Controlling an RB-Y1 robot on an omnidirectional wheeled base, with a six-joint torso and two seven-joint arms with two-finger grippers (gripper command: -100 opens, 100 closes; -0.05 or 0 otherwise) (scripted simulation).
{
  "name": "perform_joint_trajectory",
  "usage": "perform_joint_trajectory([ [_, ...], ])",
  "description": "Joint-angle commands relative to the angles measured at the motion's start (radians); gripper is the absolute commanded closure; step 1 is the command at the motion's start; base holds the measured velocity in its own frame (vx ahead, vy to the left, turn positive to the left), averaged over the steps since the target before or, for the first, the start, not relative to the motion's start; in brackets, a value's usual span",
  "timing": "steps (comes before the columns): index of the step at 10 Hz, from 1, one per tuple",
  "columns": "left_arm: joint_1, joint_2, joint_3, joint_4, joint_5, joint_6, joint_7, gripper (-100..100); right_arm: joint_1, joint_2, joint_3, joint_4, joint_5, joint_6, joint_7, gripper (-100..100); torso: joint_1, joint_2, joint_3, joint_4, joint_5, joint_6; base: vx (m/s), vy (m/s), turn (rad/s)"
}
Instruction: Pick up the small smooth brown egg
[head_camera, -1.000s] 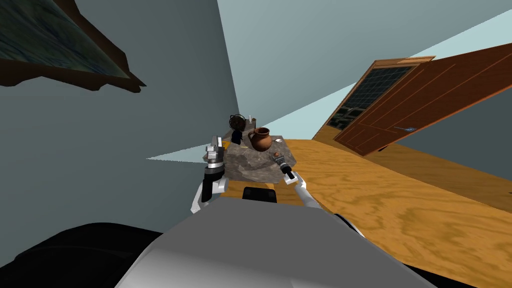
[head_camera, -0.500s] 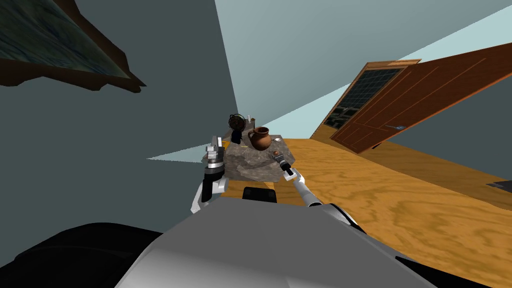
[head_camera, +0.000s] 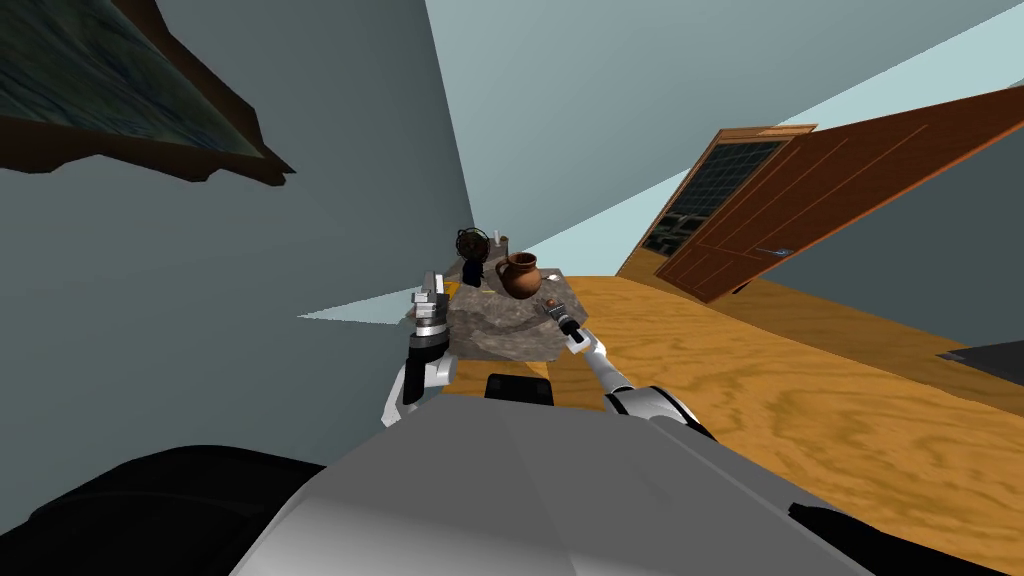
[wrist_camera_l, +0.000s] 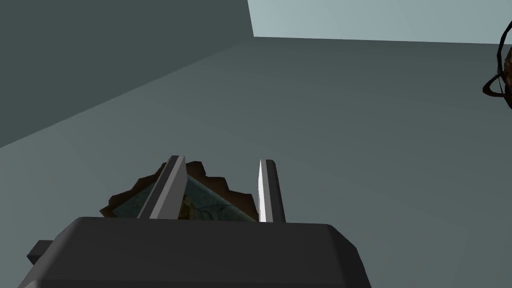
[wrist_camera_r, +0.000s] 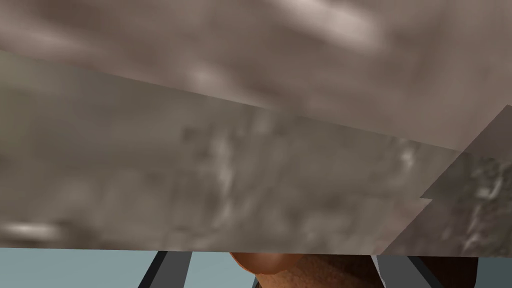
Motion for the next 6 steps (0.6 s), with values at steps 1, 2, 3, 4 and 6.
perform_joint_trajectory([
  [1, 0.000, 0.000, 0.000, 0.000, 0.000, 0.000, 0.000, 0, -0.050, -0.002, -0.007, 0.050, 0.040, -0.024, -0.050, -100, 0.000, 0.000, 0.000, 0.000, 0.000, 0.000, -0.049, 0.017, -0.088],
  [2, 0.000, 0.000, 0.000, 0.000, 0.000, 0.000, 0.000, 0, -0.075, -0.002, -0.007, 0.070, 0.040, -0.024, -0.052, -100, 0.000, 0.001, 0.000, 0.000, 0.000, 0.000, -0.054, 0.023, -0.053],
  [3, 0.000, 0.000, 0.000, 0.000, 0.000, 0.000, 0.000, 0, -0.087, -0.002, -0.007, 0.089, 0.040, -0.024, -0.052, -100, 0.000, 0.001, 0.001, 0.000, 0.000, 0.000, -0.026, 0.014, -0.005],
  [4, 0.000, 0.000, 0.000, 0.000, 0.000, 0.000, 0.000, 0, -0.087, -0.002, -0.007, 0.113, 0.040, -0.024, -0.052, -100, 0.000, 0.000, 0.000, 0.000, 0.000, 0.000, 0.000, 0.000, 0.000],
  [6, 0.000, 0.000, 0.000, 0.000, 0.000, 0.000, 0.000, 0, -0.079, -0.005, -0.003, 0.093, 0.041, -0.015, -0.058, -100, -0.001, -0.002, -0.001, 0.000, 0.000, 0.000, 0.003, 0.000, -0.001],
])
